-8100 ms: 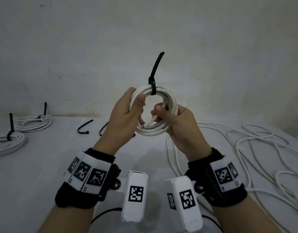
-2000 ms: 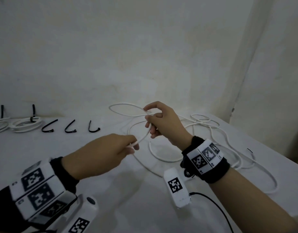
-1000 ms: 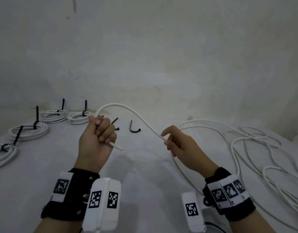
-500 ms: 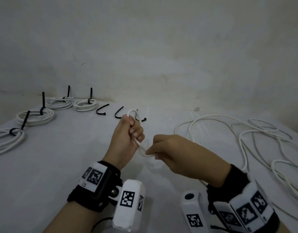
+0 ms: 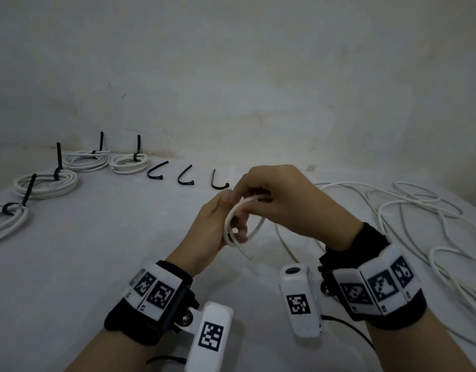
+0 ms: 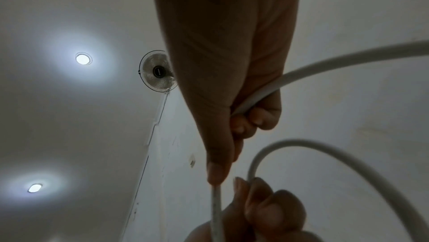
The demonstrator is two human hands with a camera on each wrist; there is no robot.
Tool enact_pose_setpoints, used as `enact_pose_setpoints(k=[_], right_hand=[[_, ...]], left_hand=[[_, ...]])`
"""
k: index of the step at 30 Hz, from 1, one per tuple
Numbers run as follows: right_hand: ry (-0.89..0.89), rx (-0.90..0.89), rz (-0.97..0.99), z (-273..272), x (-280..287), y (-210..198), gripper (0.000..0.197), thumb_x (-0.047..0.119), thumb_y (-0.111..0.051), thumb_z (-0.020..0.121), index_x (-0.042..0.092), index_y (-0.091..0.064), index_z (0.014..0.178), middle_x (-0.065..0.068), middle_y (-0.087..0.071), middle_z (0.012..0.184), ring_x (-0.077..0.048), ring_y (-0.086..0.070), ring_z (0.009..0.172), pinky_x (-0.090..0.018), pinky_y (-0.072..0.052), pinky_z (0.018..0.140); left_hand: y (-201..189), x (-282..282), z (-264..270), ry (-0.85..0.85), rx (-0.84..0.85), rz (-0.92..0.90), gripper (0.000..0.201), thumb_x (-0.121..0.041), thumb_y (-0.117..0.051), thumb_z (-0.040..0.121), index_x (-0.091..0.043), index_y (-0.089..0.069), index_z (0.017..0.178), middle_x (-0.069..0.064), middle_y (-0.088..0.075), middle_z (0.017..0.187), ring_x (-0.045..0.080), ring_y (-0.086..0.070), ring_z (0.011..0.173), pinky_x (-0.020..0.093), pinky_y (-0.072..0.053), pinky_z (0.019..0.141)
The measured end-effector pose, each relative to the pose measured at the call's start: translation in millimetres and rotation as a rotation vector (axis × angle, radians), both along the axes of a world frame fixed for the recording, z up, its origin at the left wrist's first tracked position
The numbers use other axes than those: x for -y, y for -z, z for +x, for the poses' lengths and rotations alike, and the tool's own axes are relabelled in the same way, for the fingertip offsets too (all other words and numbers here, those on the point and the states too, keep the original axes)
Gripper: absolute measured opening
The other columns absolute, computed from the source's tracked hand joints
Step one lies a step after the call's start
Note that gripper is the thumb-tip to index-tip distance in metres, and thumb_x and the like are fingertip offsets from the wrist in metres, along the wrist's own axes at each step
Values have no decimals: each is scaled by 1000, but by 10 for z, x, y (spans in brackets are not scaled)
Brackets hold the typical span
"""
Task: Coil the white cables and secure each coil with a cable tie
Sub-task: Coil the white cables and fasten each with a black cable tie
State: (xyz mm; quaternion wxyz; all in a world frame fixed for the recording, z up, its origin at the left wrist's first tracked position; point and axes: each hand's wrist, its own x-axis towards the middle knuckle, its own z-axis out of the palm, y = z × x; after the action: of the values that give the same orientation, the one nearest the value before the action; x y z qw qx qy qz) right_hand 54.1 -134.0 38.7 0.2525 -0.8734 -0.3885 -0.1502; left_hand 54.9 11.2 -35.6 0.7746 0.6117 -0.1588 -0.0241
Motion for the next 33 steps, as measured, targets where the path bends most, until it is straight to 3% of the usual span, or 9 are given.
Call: enact_pose_setpoints(k=[4,6,8,11,15,19,26,30,33], right_hand=[[28,47,157,88,99,26,8,19,-73,82,17,-66,81,3,-56,83,-9,-53,73,-15,-42,64],[23,21,250,120,108,59,10,22,-74,81,19,-65,82,3,-52,97,-6,-55,87,-19,-48,76],[19,-27,329,133,99,87,11,20,-73,82,21,-63,83,2,-55,109,-10,-60,99,-32,-53,84],[-17,-132,454,131,58,121,10,9,-70,85,13,-61,82,5,-67,88,-16,-69,77,-44,-56,74],[-30,-212,562,151,-7,189,14,6,-67,86,12,-56,81,6,-63,74,-22,-68,59,-38,-59,59],[-10,-241,591,167,-36,246,17,5,-67,86,10,-55,76,-6,-64,71,-23,-58,45,-27,-47,46],[25,-218,540,154,-36,240,20,7,-67,86,10,-53,73,-4,-64,69,-16,-53,40,-21,-42,44],[44,-227,526,160,-5,221,20,8,-68,86,9,-52,74,-3,-64,69,-17,-54,40,-23,-43,43],[55,-227,496,156,21,200,19,10,-68,87,9,-53,75,-3,-64,70,-19,-58,41,-23,-45,43]], left_hand=[[-25,-25,12,46,14,-130,35,-35,-27,99,-8,-43,85,1,-50,56,11,-39,42,25,-44,53],[-47,-29,-17,73,58,-150,35,-35,-25,97,-7,-41,83,1,-53,55,10,-36,37,23,-46,54],[-63,-36,-41,89,75,-167,36,-34,-26,96,-7,-41,79,2,-57,55,8,-34,34,22,-45,54],[-82,-69,-40,106,71,-167,37,-33,-27,96,-6,-47,80,0,-47,45,7,-29,33,21,-42,51],[-78,-89,-22,137,-17,-234,42,-21,-23,102,-8,-50,72,-4,-32,42,7,-27,34,20,-39,46],[-78,-79,-20,196,-130,-359,28,-26,-39,88,-13,-49,65,-4,-31,46,7,-29,39,17,-32,37],[-16,-9,-13,81,-162,-366,51,-42,-22,100,-14,-45,66,-7,-23,45,2,-17,34,16,-13,33],[-37,15,-49,158,-199,-446,29,-36,-39,87,-17,-39,65,-8,-25,46,1,-19,34,15,-11,35],[-55,-9,-42,239,-233,-478,26,-35,-39,85,-17,-37,66,-8,-26,46,0,-21,33,14,-13,34]])
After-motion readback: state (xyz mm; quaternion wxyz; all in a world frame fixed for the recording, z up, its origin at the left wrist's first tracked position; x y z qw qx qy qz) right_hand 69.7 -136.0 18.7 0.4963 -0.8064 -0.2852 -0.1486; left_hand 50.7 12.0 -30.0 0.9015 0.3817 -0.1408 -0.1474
